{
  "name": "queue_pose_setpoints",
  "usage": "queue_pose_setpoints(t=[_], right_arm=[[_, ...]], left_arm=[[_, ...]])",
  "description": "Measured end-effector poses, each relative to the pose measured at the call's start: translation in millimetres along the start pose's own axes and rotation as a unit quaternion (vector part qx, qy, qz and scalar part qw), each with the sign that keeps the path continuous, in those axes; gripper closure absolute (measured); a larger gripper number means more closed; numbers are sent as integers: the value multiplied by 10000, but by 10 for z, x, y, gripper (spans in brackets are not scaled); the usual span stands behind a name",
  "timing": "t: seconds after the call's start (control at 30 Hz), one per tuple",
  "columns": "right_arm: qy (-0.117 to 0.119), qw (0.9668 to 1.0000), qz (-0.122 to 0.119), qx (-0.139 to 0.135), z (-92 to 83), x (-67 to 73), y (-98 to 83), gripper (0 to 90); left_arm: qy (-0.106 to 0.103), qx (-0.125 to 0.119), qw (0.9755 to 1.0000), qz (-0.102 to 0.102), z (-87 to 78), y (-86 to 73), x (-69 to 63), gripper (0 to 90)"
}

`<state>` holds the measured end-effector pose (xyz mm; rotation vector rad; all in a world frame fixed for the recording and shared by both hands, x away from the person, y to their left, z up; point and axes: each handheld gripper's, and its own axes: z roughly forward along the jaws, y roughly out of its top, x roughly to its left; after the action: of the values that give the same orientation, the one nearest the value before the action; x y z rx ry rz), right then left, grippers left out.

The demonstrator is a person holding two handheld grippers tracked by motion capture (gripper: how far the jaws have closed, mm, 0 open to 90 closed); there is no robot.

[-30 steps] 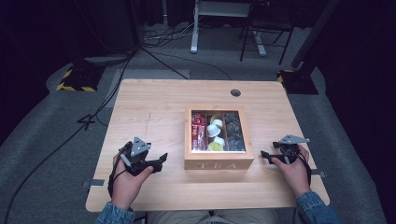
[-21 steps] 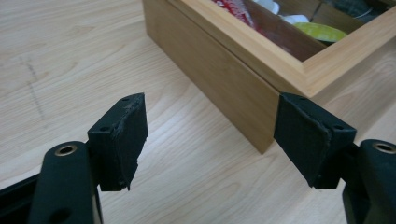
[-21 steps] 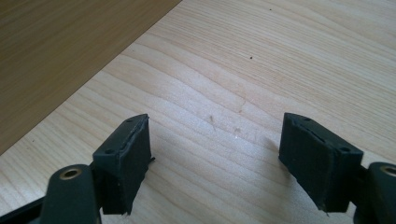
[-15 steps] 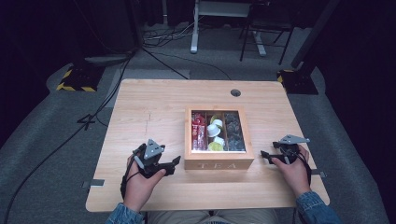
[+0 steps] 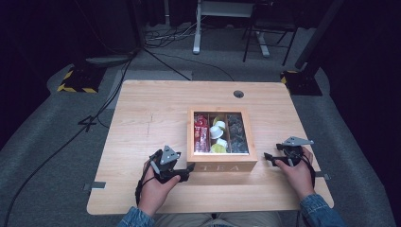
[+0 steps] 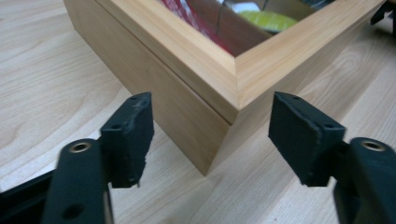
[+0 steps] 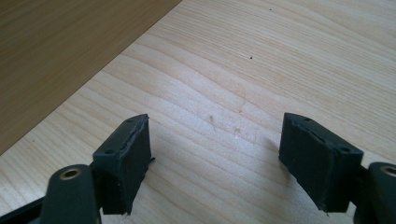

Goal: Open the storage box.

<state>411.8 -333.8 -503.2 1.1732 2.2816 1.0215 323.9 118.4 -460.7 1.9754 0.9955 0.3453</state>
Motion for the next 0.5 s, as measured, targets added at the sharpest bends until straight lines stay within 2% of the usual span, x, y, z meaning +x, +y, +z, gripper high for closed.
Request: queue_pose_setpoints(t=[0.07, 0.13, 0.17, 0.23, 0.3, 0.33, 0.5], right_arm=[[0, 10000, -5, -2, 0, -1, 0, 248], [0, 10000, -1, 0, 0, 0, 0, 248], [0, 10000, -1, 0, 0, 0, 0, 248], [0, 10000, -6, -2, 1, -1, 0, 248], [0, 10000, -5, -2, 0, -1, 0, 248], [1, 10000, -5, -1, 0, -1, 0, 248], [2, 10000, -5, -2, 1, -1, 0, 248]], left_arm=[[-71, 55, 9999, 68, 15, -18, 0, 407], [-128, 41, 9999, 21, 14, -21, -9, 501], [-181, 41, 9998, 7, 9, -21, -14, 501], [-205, 69, 9997, 70, -6, -16, -24, 586], [-177, 93, 9997, 115, -15, -11, -31, 607], [-128, 165, 9996, 208, -36, 1, -36, 619], [-109, 166, 9995, 243, -42, 4, -43, 645]])
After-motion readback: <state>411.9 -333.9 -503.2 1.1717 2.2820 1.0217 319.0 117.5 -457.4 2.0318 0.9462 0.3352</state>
